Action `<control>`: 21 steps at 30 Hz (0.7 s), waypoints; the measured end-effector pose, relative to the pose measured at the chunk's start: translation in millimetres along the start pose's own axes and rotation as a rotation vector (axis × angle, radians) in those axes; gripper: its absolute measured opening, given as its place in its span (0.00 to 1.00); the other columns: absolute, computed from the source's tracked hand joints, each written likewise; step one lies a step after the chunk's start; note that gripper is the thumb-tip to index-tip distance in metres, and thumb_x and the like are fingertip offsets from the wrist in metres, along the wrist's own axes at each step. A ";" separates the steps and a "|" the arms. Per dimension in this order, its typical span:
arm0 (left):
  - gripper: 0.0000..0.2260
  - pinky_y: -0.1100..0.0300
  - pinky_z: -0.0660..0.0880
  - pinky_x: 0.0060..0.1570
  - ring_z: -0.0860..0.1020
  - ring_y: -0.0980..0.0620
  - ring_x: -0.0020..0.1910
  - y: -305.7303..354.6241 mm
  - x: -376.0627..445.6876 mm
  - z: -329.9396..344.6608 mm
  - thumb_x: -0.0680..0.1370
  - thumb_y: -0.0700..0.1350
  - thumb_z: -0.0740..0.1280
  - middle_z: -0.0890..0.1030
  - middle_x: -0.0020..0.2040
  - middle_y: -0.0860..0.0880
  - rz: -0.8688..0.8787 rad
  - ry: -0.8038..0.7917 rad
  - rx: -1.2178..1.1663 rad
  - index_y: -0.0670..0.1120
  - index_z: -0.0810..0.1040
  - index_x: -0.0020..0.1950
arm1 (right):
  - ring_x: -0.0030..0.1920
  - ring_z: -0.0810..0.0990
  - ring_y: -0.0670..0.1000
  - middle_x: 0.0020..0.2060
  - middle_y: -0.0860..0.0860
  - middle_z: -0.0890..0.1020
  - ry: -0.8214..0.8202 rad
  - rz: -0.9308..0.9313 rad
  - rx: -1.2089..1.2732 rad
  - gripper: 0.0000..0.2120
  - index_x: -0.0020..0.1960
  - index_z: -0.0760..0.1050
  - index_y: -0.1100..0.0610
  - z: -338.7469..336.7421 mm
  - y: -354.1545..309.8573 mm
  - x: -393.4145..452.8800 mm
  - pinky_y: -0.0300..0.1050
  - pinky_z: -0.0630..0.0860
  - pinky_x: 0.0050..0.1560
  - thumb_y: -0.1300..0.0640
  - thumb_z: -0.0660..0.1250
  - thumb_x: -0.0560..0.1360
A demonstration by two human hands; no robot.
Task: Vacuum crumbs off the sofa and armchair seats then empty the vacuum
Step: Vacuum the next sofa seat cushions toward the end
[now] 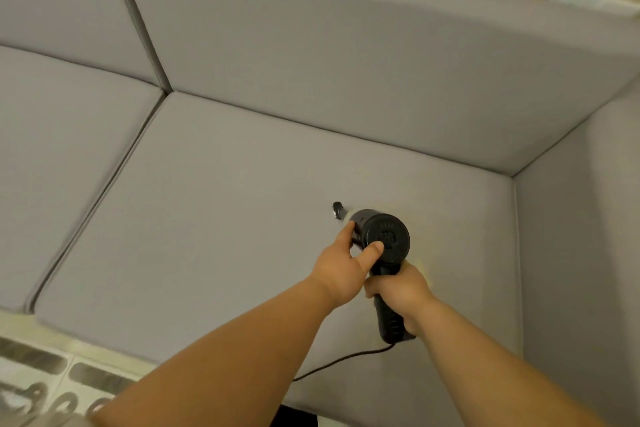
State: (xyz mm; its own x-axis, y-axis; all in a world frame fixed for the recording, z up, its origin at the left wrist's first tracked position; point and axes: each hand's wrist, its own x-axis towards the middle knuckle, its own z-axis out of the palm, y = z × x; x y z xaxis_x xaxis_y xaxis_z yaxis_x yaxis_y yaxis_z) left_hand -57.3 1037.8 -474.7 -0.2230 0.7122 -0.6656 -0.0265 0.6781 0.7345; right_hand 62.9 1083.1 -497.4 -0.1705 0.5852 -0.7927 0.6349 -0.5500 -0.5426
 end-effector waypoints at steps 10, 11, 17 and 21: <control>0.32 0.48 0.68 0.66 0.73 0.45 0.65 -24.5 -56.5 59.6 0.77 0.58 0.63 0.70 0.70 0.50 -0.018 0.032 -0.022 0.53 0.54 0.78 | 0.39 0.78 0.59 0.38 0.57 0.80 -0.049 0.020 -0.050 0.15 0.48 0.77 0.59 -31.1 60.3 -39.5 0.50 0.76 0.41 0.69 0.71 0.63; 0.32 0.48 0.68 0.67 0.73 0.45 0.65 -25.3 -61.1 65.2 0.77 0.58 0.63 0.71 0.70 0.50 -0.021 0.032 -0.034 0.53 0.54 0.78 | 0.39 0.78 0.59 0.38 0.58 0.80 -0.050 0.022 -0.058 0.15 0.47 0.76 0.59 -34.9 64.1 -43.1 0.50 0.76 0.41 0.68 0.71 0.62; 0.31 0.48 0.68 0.67 0.73 0.46 0.64 -11.5 -70.9 74.9 0.77 0.57 0.63 0.72 0.69 0.51 0.006 0.046 -0.078 0.54 0.55 0.77 | 0.39 0.78 0.59 0.38 0.58 0.80 -0.008 -0.028 -0.047 0.15 0.47 0.76 0.58 -48.2 60.2 -56.6 0.51 0.77 0.41 0.68 0.71 0.62; 0.32 0.51 0.69 0.66 0.73 0.47 0.64 0.4 -59.7 62.7 0.77 0.57 0.63 0.70 0.71 0.52 0.032 0.054 -0.078 0.55 0.53 0.77 | 0.40 0.78 0.59 0.40 0.57 0.81 0.014 -0.069 -0.019 0.14 0.48 0.76 0.58 -44.7 41.5 -49.6 0.52 0.78 0.43 0.68 0.70 0.63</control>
State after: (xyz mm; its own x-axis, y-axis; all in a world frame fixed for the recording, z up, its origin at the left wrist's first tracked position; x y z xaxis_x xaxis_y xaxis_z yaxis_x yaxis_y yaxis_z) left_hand 17.1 1006.9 -443.0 -0.2768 0.7209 -0.6354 -0.0940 0.6377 0.7645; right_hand 131.4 1057.9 -468.2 -0.2037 0.6301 -0.7493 0.6360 -0.4967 -0.5906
